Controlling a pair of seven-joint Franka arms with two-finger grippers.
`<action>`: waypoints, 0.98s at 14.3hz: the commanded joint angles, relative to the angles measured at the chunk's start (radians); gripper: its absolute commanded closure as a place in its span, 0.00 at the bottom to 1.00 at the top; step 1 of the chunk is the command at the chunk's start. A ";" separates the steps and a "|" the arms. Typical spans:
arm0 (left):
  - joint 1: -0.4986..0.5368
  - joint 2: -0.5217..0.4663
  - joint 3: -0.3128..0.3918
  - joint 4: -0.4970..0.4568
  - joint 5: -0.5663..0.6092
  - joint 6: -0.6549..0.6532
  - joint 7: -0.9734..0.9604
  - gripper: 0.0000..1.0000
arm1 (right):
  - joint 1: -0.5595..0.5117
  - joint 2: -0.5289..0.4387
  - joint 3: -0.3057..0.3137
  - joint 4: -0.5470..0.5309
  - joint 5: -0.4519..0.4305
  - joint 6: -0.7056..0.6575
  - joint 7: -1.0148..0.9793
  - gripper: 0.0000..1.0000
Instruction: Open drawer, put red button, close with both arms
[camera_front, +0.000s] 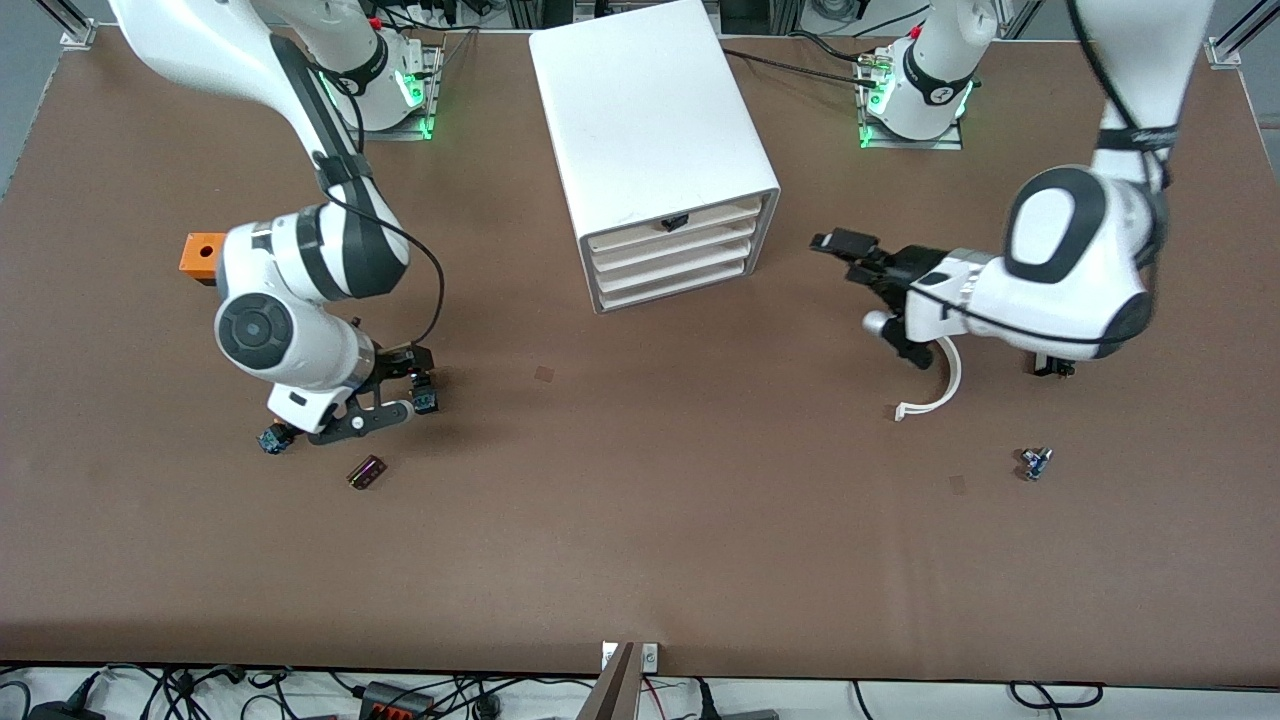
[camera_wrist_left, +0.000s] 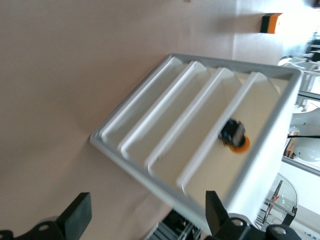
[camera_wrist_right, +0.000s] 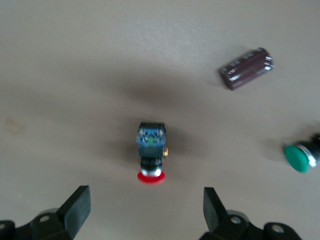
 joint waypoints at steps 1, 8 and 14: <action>0.008 0.057 -0.033 -0.070 -0.139 0.089 0.190 0.00 | 0.008 0.069 -0.003 0.023 0.011 0.045 -0.018 0.00; 0.005 0.146 -0.086 -0.179 -0.364 0.109 0.465 0.22 | 0.019 0.147 -0.004 0.004 0.007 0.050 -0.018 0.00; 0.005 0.171 -0.129 -0.251 -0.460 0.109 0.562 0.54 | 0.013 0.159 -0.004 0.006 0.007 0.045 -0.033 0.05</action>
